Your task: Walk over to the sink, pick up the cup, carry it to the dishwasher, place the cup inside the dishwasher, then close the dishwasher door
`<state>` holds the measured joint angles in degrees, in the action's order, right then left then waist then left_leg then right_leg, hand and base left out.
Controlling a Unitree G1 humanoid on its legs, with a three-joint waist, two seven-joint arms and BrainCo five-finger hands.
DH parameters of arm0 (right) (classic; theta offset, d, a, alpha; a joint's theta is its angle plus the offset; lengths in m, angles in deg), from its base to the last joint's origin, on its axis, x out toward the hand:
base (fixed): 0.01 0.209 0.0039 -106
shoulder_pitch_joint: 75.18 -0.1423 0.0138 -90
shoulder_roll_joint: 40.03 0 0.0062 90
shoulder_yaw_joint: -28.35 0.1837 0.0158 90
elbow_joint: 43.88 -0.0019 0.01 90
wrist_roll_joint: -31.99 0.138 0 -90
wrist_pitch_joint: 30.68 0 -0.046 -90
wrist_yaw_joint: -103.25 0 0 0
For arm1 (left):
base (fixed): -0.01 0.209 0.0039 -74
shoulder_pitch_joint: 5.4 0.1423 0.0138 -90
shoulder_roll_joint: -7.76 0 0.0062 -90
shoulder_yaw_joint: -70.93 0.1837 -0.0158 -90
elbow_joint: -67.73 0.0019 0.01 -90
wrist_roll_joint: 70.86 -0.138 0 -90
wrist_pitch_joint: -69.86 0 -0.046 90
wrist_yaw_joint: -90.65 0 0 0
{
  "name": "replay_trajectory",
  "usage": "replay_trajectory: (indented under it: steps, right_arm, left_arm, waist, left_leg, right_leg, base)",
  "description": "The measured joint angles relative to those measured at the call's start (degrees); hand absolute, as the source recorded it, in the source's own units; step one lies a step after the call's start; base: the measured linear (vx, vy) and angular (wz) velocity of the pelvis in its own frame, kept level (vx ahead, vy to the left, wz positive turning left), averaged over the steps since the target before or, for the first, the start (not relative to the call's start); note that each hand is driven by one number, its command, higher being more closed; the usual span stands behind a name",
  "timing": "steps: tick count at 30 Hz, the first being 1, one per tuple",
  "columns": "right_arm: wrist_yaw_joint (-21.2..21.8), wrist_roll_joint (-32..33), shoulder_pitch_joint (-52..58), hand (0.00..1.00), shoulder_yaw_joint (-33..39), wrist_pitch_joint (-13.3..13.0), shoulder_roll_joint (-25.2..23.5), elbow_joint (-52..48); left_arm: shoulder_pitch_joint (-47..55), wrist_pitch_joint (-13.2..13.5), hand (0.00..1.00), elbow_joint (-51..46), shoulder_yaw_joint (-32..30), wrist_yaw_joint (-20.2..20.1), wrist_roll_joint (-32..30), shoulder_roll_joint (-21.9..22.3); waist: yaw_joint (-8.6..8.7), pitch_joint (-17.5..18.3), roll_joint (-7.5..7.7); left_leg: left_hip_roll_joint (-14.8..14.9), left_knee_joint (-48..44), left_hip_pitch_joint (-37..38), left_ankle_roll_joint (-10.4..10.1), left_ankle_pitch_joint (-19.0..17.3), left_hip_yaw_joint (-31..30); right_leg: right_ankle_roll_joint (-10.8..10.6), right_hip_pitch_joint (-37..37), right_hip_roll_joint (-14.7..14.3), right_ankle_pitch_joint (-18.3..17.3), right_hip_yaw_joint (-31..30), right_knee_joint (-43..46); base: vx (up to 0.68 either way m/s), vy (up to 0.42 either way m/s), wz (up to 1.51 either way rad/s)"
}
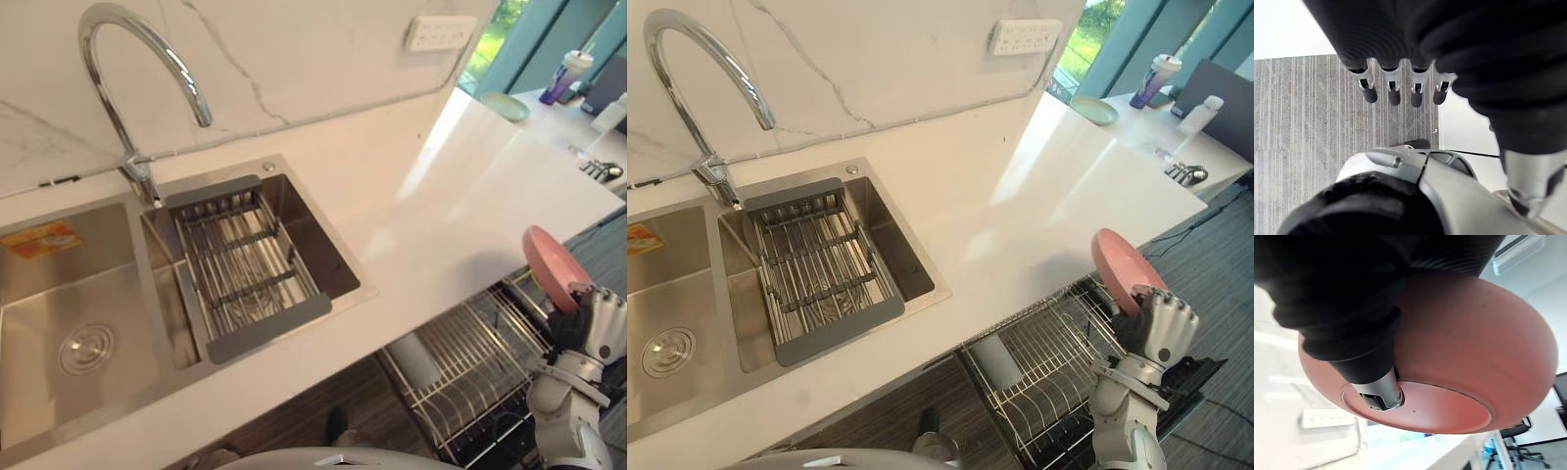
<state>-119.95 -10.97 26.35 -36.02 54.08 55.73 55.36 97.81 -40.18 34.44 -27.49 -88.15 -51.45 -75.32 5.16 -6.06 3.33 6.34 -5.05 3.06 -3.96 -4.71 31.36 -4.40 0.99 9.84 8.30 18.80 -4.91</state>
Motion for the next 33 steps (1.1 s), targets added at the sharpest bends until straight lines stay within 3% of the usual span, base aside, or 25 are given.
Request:
replay_trajectory:
  steps: [3,5,7,11,16,20,25,33]
  right_arm:
    - [-2.56,3.19,-0.14,1.0,4.12,5.14,-2.85,4.05]
    - [-4.21,5.34,0.01,1.0,6.94,6.25,-3.7,5.59]
    - [-5.17,5.58,0.81,1.0,9.39,6.23,-4.52,5.62]
    - [-4.84,5.59,1.32,1.0,8.75,5.28,-8.0,5.64]
    - [-4.16,8.0,-0.92,1.0,3.9,4.22,-9.51,10.12]
    - [-3.33,10.59,-6.09,1.0,1.28,4.49,-9.41,12.77]
    - [-2.27,12.9,-12.78,1.0,-3.75,6.77,-4.58,18.31]
    - [-1.62,16.87,-23.03,1.0,-8.1,10.67,5.18,22.96]
  left_arm:
    - [0.18,-0.27,0.0,-0.69,-0.34,-0.02,0.64,0.27]
    - [0.56,-1.27,0.0,-2.0,-0.5,-0.19,0.61,0.85]
    - [0.57,-2.63,0.0,-2.13,-0.61,-0.53,0.57,1.59]
    - [0.55,-3.38,0.0,-2.15,-1.99,-0.65,0.17,2.36]
    - [-0.85,-3.88,0.0,-2.13,-2.06,-0.71,-1.25,2.56]
    - [-2.53,-3.88,0.0,-2.01,-0.36,-0.51,-1.48,3.23]
    - [-5.21,-4.04,0.0,-2.0,0.72,-0.36,-1.48,4.24]
    - [-7.54,-4.13,0.0,-2.08,1.98,-0.59,0.94,3.91]
  waist:
    - [-0.06,-0.64,-1.23]
    - [0.09,-1.14,-1.92]
    - [0.56,-1.44,-3.19]
    - [1.03,-1.92,-3.78]
    - [-0.11,-3.7,-4.37]
    - [-0.72,-6.48,-6.72]
    - [-1.7,-10.09,-10.44]
    - [-1.85,-16.11,-12.04]
  left_leg:
    - [-0.15,0.0,-0.05,0.13,0.01,-0.01]
    - [-0.14,-0.01,-0.06,0.48,0.21,-0.01]
    - [-0.03,-0.01,0.11,0.53,0.21,-0.01]
    - [0.45,0.0,0.9,0.46,0.2,0.18]
    - [0.48,-0.02,0.48,-0.26,-0.47,0.86]
    - [-0.19,-0.36,-2.41,0.36,-0.04,0.91]
    - [-1.18,-0.21,-5.21,1.58,1.01,-2.14]
    - [-1.78,-0.32,-10.27,0.8,3.51,-3.3]
  right_leg:
    - [-0.16,0.01,0.17,0.15,-0.02,-0.07]
    - [-0.32,0.0,0.18,0.19,0.0,-0.06]
    - [-0.89,-0.21,0.15,0.41,0.06,0.06]
    - [-0.95,-0.91,-0.07,0.21,-0.08,-0.09]
    - [-0.82,-0.12,0.01,-0.43,-0.81,-0.12]
    - [-1.05,2.91,0.75,0.39,-0.85,-0.11]
    - [-1.47,5.39,1.09,1.9,-0.83,0.31]
    - [-0.88,12.29,1.69,2.31,-3.29,1.86]
  base:
    - [-0.05,0.037,0.0]
    - [0.0,0.0,0.0]
    - [0.0,0.0,0.0]
    - [-0.02,0.01,-0.03]
    - [-0.08,0.026,-0.07]
    - [-0.05,0.017,0.01]
    - [0.0,0.004,0.03]
    - [-0.03,-0.01,-0.08]
